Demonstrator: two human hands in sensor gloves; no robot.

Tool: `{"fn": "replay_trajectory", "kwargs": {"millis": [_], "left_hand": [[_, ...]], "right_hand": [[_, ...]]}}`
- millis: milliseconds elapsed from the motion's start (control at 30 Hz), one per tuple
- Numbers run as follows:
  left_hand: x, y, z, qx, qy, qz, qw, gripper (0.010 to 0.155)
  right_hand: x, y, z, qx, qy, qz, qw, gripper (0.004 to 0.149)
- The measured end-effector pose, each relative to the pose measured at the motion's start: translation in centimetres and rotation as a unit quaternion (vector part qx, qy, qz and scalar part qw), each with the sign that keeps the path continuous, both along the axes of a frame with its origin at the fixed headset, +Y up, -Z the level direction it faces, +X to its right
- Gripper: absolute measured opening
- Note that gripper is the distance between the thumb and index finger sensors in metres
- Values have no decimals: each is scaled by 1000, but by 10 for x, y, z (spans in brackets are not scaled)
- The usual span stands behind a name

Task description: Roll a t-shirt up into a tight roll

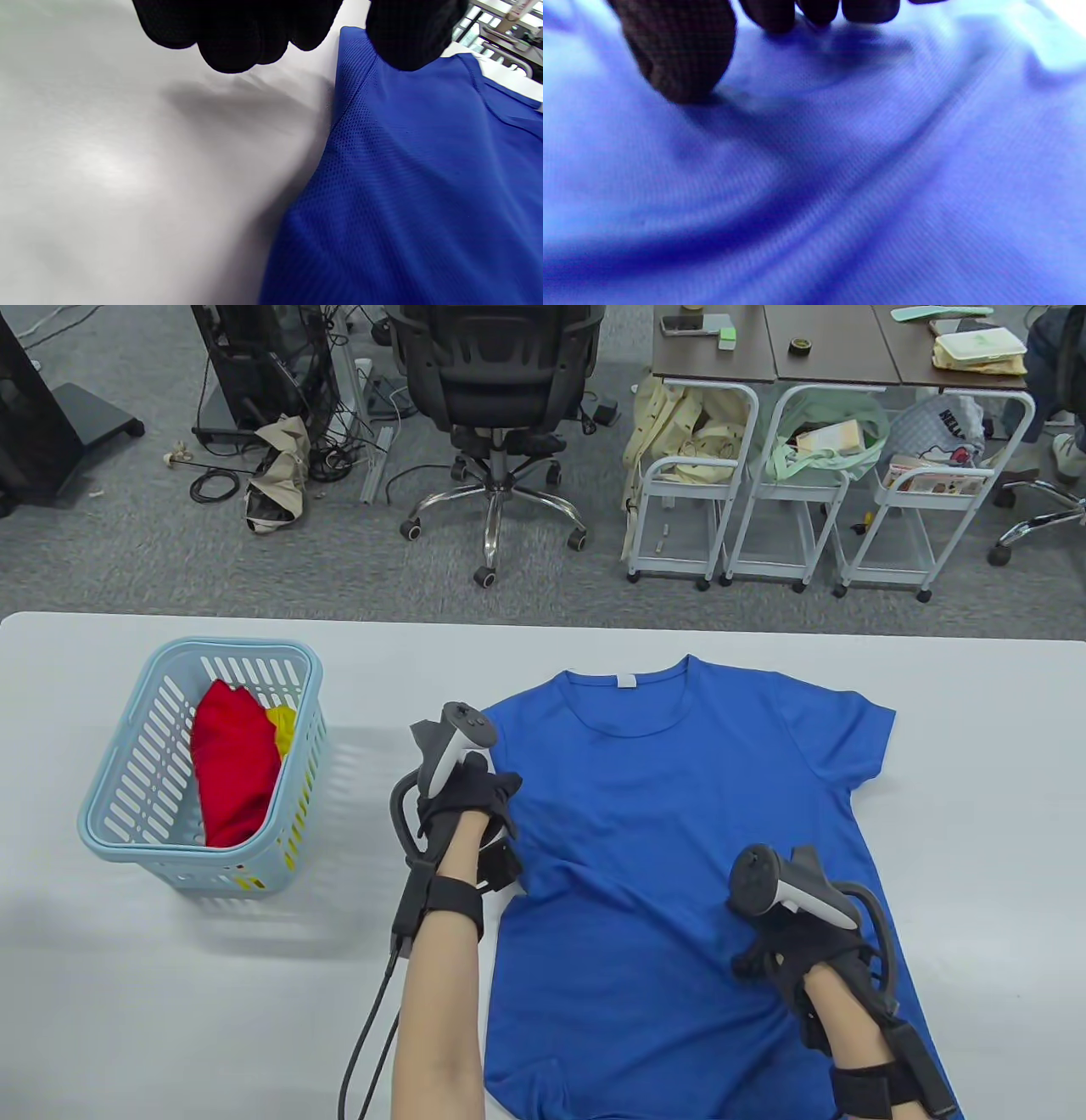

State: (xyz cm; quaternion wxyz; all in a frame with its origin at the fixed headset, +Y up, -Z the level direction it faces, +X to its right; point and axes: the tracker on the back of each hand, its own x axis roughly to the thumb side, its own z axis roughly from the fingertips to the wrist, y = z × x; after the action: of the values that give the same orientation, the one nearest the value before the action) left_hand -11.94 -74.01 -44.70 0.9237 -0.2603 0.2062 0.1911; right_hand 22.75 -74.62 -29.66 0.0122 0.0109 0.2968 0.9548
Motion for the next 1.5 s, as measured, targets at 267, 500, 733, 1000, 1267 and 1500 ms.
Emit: {"fn": "replay_trajectory", "kwargs": {"millis": [267,500,733,1000,1267,1500], "left_hand": [[32,-17,-25,78,37,-170,982,59],[-2,-2,-24,104,64,-141,982,43],[46,51,-25,125,-172,166,963,44],[76,77,-17,122,-219,79,965,52],[85,9,-13,1,-229,-58,972,67],[78,0,-17,8,-230,-59,971,39]], "right_hand": [[3,-20,-4,-30,-18,-3,999,97],[0,-16,-3,-25,-10,-23,999,97],[7,-27,-7,-45,-35,-23,998,98],[10,-28,-6,-49,-35,-30,998,98],[9,-28,-6,-49,-33,-26,998,97],[9,-28,-6,-50,-32,-28,998,97]]}}
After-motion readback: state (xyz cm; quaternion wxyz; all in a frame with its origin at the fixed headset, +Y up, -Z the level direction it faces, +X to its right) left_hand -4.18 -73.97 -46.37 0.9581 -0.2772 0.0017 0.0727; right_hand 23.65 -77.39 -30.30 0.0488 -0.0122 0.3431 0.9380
